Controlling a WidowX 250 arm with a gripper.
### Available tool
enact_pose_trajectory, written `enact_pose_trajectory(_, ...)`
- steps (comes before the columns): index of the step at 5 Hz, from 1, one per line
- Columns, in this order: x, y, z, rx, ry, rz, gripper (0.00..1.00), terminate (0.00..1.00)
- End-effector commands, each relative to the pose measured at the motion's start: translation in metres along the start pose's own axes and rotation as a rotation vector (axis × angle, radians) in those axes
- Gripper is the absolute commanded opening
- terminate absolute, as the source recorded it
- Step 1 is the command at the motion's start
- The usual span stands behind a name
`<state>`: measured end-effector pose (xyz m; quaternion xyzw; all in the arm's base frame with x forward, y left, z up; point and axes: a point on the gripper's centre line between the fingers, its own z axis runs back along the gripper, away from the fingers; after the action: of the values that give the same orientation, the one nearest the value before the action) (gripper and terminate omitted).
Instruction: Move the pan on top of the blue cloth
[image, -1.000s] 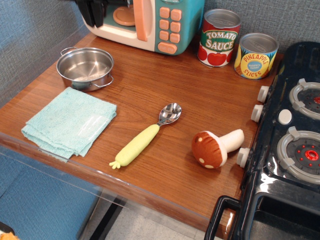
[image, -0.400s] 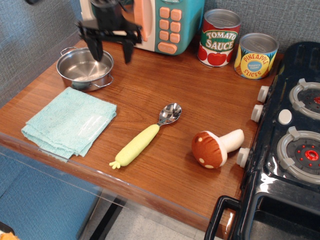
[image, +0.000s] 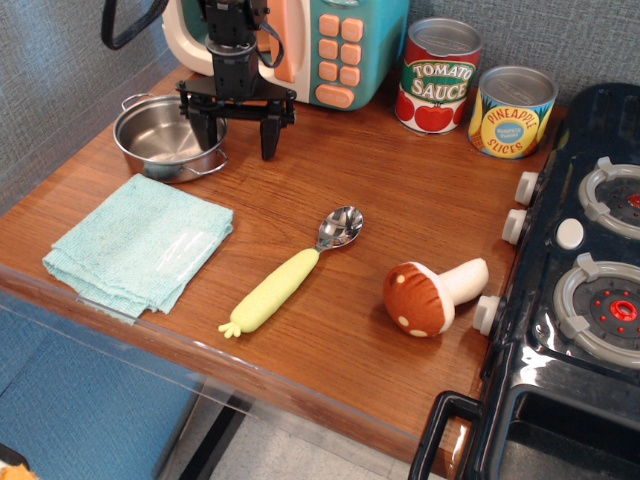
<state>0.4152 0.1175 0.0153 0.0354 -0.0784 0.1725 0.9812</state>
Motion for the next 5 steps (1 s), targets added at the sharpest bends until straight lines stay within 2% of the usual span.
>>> enact_pose_trajectory(1, 0.003, 0.012, 0.032, 0.007, -0.071, -0.016, 0.0, 0.0)
enact_pose_trajectory(2, 0.005, 0.016, 0.054, -0.004, -0.104, -0.023, 0.0, 0.0)
enact_pose_trajectory(3, 0.003, 0.016, 0.093, -0.005, -0.159, -0.055, 0.0, 0.0)
enact_pose_trajectory(4, -0.023, 0.005, 0.123, -0.03, -0.194, -0.11, 0.0, 0.0)
enact_pose_trajectory(5, -0.065, -0.003, 0.121, -0.034, -0.153, -0.162, 0.0, 0.0)
